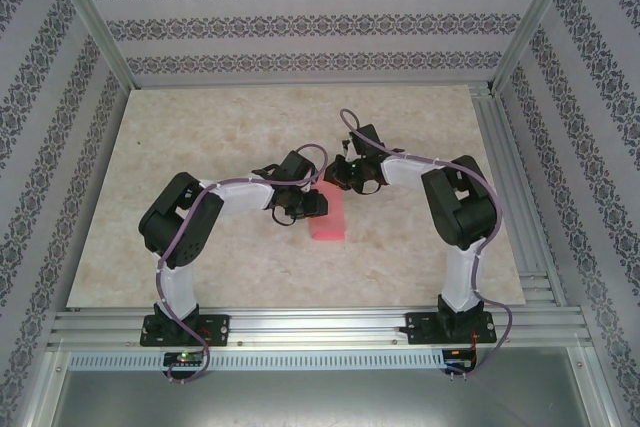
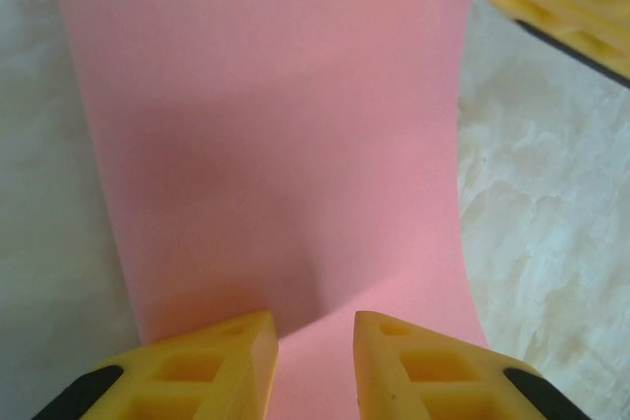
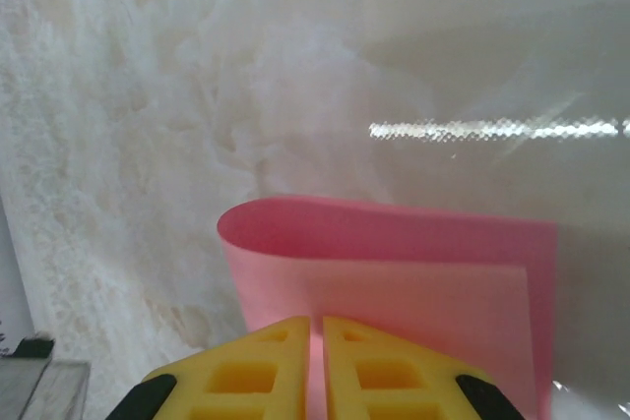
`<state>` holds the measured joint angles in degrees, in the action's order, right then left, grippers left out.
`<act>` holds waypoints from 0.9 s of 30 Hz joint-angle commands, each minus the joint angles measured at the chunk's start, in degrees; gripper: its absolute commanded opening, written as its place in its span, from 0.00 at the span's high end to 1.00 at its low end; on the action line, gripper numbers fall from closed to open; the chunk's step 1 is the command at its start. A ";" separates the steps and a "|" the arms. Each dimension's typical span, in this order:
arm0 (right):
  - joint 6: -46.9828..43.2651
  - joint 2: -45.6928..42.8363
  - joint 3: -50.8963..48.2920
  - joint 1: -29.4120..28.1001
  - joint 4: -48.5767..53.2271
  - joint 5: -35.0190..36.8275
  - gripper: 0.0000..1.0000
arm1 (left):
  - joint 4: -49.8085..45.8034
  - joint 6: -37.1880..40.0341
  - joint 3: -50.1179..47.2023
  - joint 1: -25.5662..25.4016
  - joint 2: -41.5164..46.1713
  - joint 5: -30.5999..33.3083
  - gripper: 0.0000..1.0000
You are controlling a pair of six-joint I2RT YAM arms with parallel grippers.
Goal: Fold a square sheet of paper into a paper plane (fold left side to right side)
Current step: Hold the square sheet of paper at the center of the table, then first fold the square sheet of paper in half at the center of the table.
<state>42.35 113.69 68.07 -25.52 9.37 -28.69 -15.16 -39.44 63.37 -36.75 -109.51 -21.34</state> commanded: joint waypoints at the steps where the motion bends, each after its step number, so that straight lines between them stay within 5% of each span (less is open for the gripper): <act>1: 1.05 2.06 2.22 -0.85 -0.74 -1.02 0.88 | -2.51 1.30 -1.24 0.74 -2.11 2.95 0.69; 27: -1.48 6.83 2.28 -1.02 5.23 8.14 0.88 | 1.18 5.79 -8.42 0.54 4.29 -3.46 0.66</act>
<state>41.89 117.71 70.54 -26.26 11.60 -26.13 -10.48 -35.44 57.78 -36.75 -106.13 -22.55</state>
